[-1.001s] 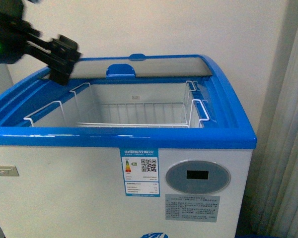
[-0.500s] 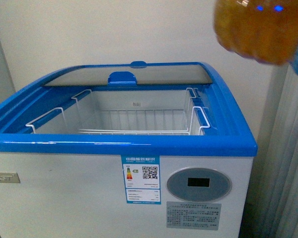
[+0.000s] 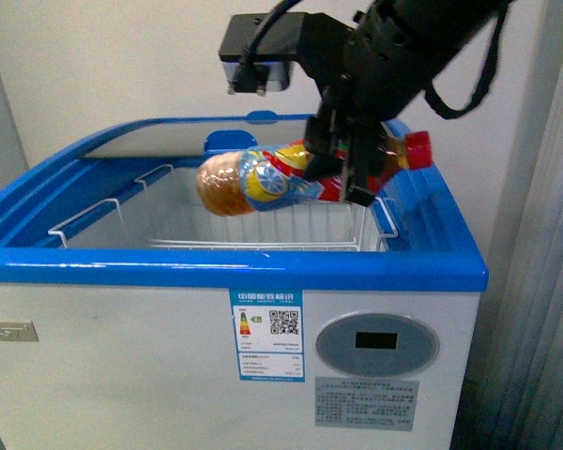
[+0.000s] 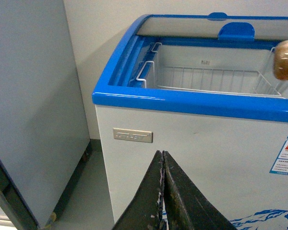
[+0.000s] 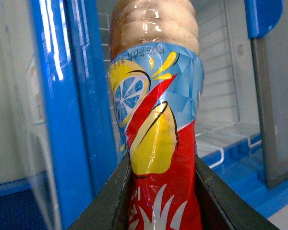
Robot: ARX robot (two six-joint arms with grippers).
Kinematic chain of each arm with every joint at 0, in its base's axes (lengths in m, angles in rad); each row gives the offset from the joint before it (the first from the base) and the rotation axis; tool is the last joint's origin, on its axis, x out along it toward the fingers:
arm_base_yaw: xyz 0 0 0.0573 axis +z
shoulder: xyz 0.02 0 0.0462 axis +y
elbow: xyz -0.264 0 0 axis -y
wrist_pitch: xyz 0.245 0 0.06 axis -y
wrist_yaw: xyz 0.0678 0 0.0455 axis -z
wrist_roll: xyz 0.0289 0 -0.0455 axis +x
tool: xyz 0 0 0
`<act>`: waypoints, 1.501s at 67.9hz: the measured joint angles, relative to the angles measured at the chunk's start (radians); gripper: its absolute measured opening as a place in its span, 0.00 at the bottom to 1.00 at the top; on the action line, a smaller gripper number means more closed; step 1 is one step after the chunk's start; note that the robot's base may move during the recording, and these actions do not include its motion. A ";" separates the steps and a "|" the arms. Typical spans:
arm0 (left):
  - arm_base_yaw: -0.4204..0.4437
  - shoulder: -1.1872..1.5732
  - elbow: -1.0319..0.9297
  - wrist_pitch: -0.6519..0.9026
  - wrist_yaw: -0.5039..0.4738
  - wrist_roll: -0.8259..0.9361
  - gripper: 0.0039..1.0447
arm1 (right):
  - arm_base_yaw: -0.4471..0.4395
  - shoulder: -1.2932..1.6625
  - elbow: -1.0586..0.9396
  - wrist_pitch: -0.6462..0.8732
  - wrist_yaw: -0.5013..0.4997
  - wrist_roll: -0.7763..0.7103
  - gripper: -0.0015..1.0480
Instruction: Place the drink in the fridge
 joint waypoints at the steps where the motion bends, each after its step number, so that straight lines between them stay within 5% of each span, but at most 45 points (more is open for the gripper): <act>1: 0.000 -0.005 -0.001 -0.003 0.000 0.000 0.02 | 0.004 0.020 0.026 -0.007 0.005 -0.003 0.28; 28: 0.000 -0.190 -0.047 -0.123 0.000 0.000 0.02 | -0.008 0.329 0.338 -0.054 0.045 0.030 0.28; 49: 0.000 -0.312 -0.047 -0.244 0.000 0.000 0.02 | 0.005 0.347 0.240 0.089 0.032 0.070 0.28; 70: 0.000 -0.396 -0.047 -0.328 0.000 0.000 0.02 | 0.013 0.276 0.203 0.132 -0.015 0.148 0.79; 77: 0.000 -0.482 -0.047 -0.444 0.003 0.000 0.02 | 0.002 0.187 0.186 0.167 -0.023 0.254 0.94; 91: 0.000 -0.573 -0.047 -0.511 0.000 0.000 0.02 | -0.048 -0.119 -0.009 0.179 0.079 0.570 0.93; 102: 0.000 -0.575 -0.047 -0.512 0.000 0.000 0.02 | -0.114 -0.510 -0.324 0.025 0.127 0.911 0.93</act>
